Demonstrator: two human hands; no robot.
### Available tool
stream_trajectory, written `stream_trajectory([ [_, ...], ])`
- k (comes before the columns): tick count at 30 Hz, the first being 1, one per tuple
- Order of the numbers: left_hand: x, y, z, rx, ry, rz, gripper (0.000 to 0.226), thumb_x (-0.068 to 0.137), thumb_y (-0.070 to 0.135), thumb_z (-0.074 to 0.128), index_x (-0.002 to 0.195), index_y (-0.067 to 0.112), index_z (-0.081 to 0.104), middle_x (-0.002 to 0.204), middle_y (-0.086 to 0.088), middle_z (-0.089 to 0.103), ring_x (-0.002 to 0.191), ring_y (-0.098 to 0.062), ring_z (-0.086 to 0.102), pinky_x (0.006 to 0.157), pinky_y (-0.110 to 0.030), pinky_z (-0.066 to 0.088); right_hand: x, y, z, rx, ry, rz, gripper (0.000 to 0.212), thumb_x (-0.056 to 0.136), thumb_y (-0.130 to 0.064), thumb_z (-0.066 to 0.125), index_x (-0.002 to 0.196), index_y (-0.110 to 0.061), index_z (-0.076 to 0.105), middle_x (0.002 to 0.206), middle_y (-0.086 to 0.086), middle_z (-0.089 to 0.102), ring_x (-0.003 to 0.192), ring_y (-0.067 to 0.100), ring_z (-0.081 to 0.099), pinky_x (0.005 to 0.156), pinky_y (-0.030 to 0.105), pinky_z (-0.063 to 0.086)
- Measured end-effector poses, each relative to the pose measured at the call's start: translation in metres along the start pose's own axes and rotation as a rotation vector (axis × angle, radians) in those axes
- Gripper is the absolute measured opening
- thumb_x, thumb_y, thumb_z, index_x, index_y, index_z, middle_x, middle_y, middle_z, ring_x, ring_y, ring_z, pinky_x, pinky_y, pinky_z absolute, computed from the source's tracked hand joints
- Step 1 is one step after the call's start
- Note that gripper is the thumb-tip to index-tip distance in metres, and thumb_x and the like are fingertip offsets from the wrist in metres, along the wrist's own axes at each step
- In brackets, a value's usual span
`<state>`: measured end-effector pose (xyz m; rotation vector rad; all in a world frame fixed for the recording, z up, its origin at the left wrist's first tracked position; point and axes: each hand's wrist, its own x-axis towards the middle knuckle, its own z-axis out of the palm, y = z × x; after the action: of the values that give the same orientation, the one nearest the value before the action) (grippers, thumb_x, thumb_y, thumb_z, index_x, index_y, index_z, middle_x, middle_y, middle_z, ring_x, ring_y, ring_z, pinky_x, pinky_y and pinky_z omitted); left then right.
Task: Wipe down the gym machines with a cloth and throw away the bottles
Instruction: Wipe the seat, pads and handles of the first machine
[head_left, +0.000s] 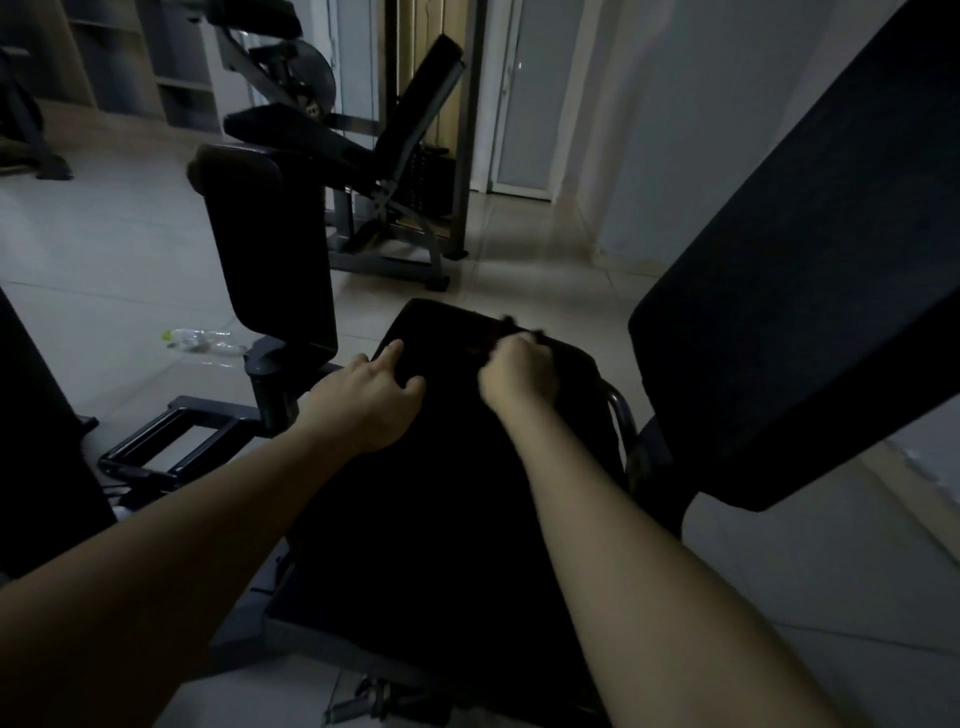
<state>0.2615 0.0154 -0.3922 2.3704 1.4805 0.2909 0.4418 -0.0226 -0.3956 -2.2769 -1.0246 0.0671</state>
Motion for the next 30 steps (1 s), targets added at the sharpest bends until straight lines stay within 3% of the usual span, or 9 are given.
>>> stream_trajectory([
  [2, -0.002, 0.002, 0.0, 0.017, 0.006, -0.033, 0.073, 0.098, 0.065, 0.032, 0.162, 0.036, 0.012, 0.154, -0.015, 0.041, 0.138, -0.038, 0.045, 0.104, -0.047, 0.042, -0.014, -0.018, 0.009, -0.011, -0.112, -0.225, 0.033, 0.1, -0.018, 0.05, 0.129, -0.008, 0.062, 0.14, 0.008, 0.052, 0.129, 0.031, 0.048, 0.108, 0.036, 0.04],
  [4, -0.004, 0.002, -0.004, 0.008, -0.009, -0.022, 0.072, 0.099, 0.064, 0.033, 0.162, 0.036, 0.012, 0.154, -0.016, 0.041, 0.138, -0.038, 0.045, 0.104, -0.047, 0.042, -0.007, -0.002, 0.002, 0.009, -0.172, -0.231, 0.038, 0.1, -0.018, 0.049, 0.136, -0.01, 0.058, 0.149, 0.005, 0.047, 0.134, 0.027, 0.046, 0.109, 0.032, 0.036],
  [6, -0.008, 0.001, -0.009, -0.023, -0.042, 0.018, 0.068, 0.102, 0.06, 0.033, 0.162, 0.034, 0.013, 0.156, -0.016, 0.038, 0.139, -0.037, 0.043, 0.103, -0.045, 0.041, 0.003, 0.036, -0.016, -0.001, -0.154, -0.08, 0.042, 0.098, -0.017, 0.052, 0.14, -0.011, 0.054, 0.148, 0.007, 0.048, 0.131, 0.027, 0.049, 0.104, 0.028, 0.038],
  [9, -0.008, 0.003, -0.011, -0.029, -0.074, 0.039, 0.066, 0.105, 0.056, 0.033, 0.163, 0.031, 0.012, 0.159, -0.016, 0.034, 0.139, -0.037, 0.042, 0.103, -0.044, 0.04, 0.006, 0.084, -0.039, -0.018, -0.03, 0.158, 0.035, 0.097, -0.014, 0.051, 0.131, -0.006, 0.053, 0.143, 0.01, 0.051, 0.125, 0.033, 0.053, 0.103, 0.039, 0.045],
  [12, -0.005, 0.0, -0.009, -0.018, -0.067, 0.03, 0.069, 0.102, 0.061, 0.032, 0.162, 0.034, 0.011, 0.155, -0.017, 0.039, 0.138, -0.04, 0.044, 0.103, -0.046, 0.042, -0.006, 0.071, -0.038, 0.038, -0.009, 0.263, 0.033, 0.098, -0.011, 0.044, 0.13, -0.005, 0.053, 0.145, 0.014, 0.045, 0.129, 0.035, 0.047, 0.105, 0.044, 0.042],
  [16, -0.003, 0.003, -0.005, 0.011, -0.039, -0.015, 0.071, 0.1, 0.063, 0.032, 0.162, 0.035, 0.011, 0.154, -0.016, 0.04, 0.137, -0.039, 0.045, 0.107, -0.048, 0.043, -0.037, 0.005, -0.013, 0.028, -0.1, -0.109, 0.032, 0.096, -0.02, 0.051, 0.123, -0.006, 0.061, 0.135, 0.012, 0.054, 0.122, 0.034, 0.052, 0.105, 0.041, 0.044],
  [19, -0.007, 0.006, -0.005, 0.022, -0.007, -0.03, 0.071, 0.1, 0.063, 0.033, 0.162, 0.036, 0.012, 0.155, -0.016, 0.04, 0.138, -0.038, 0.045, 0.104, -0.045, 0.04, -0.049, -0.002, -0.018, 0.016, -0.171, -0.344, 0.036, 0.099, -0.03, 0.05, 0.125, -0.011, 0.066, 0.146, 0.007, 0.049, 0.13, 0.03, 0.049, 0.107, 0.037, 0.041],
  [26, -0.005, -0.002, -0.008, -0.013, -0.047, 0.019, 0.071, 0.1, 0.064, 0.031, 0.161, 0.036, 0.012, 0.154, -0.015, 0.041, 0.138, -0.039, 0.044, 0.104, -0.047, 0.04, -0.016, 0.078, -0.055, -0.079, 0.014, 0.165, 0.032, 0.1, -0.02, 0.05, 0.127, -0.005, 0.06, 0.143, 0.012, 0.047, 0.126, 0.034, 0.05, 0.099, 0.039, 0.042],
  [30, -0.005, 0.002, -0.003, 0.012, -0.031, -0.003, 0.072, 0.098, 0.065, 0.031, 0.161, 0.036, 0.012, 0.155, -0.016, 0.04, 0.138, -0.039, 0.045, 0.106, -0.048, 0.041, -0.051, 0.016, -0.03, -0.043, -0.074, -0.031, 0.031, 0.098, -0.028, 0.052, 0.119, -0.009, 0.065, 0.136, 0.011, 0.052, 0.124, 0.035, 0.05, 0.104, 0.043, 0.044],
])
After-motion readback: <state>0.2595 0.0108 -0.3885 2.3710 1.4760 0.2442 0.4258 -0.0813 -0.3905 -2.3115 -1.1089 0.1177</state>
